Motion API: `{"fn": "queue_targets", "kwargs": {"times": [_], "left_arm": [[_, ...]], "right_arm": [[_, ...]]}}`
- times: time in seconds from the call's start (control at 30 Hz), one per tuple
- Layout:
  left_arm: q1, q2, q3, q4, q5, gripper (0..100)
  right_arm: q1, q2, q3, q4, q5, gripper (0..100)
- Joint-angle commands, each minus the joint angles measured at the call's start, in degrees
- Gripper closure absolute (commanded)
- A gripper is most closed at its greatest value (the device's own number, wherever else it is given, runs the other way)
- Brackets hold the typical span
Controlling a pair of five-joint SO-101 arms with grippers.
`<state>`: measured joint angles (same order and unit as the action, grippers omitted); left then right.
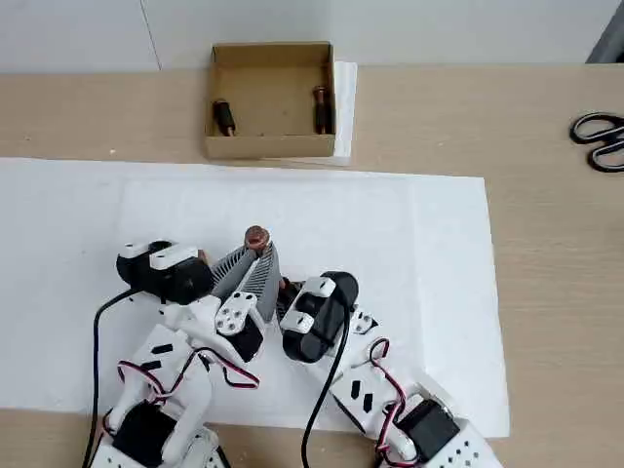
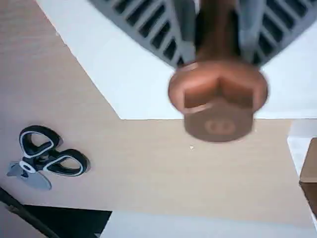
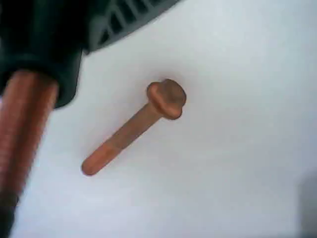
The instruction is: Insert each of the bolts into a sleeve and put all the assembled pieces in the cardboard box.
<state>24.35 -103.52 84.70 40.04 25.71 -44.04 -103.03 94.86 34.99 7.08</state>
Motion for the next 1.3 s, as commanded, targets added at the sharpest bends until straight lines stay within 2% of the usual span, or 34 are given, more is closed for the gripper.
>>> {"fn": "queue_targets", "kwargs": {"times": [0.0, 0.4, 0.6, 0.83, 1.27], "left_arm": [[3.1, -0.5, -2.9, 1.9, -0.1, 99], [5.3, -0.5, -3.2, 6.2, 0.8, 99], [5.4, -0.6, -3.2, 9.9, 0.8, 99], [11.1, -0.6, -3.0, 14.5, 0.8, 99], [11.4, -0.5, 0.0, 14.5, -1.0, 99]], "right_arm": [[-0.5, -0.9, -2.1, -1.8, 0.7, 99.5], [-0.4, -0.9, -3.3, -1.8, 0.8, 99.5], [-0.4, -0.9, -3.3, -1.9, 3.9, 99.5], [-0.4, -0.9, -3.3, -3.1, 3.9, 99.5], [-0.4, -0.9, -4.0, -4.7, 4.0, 99.5]]}}
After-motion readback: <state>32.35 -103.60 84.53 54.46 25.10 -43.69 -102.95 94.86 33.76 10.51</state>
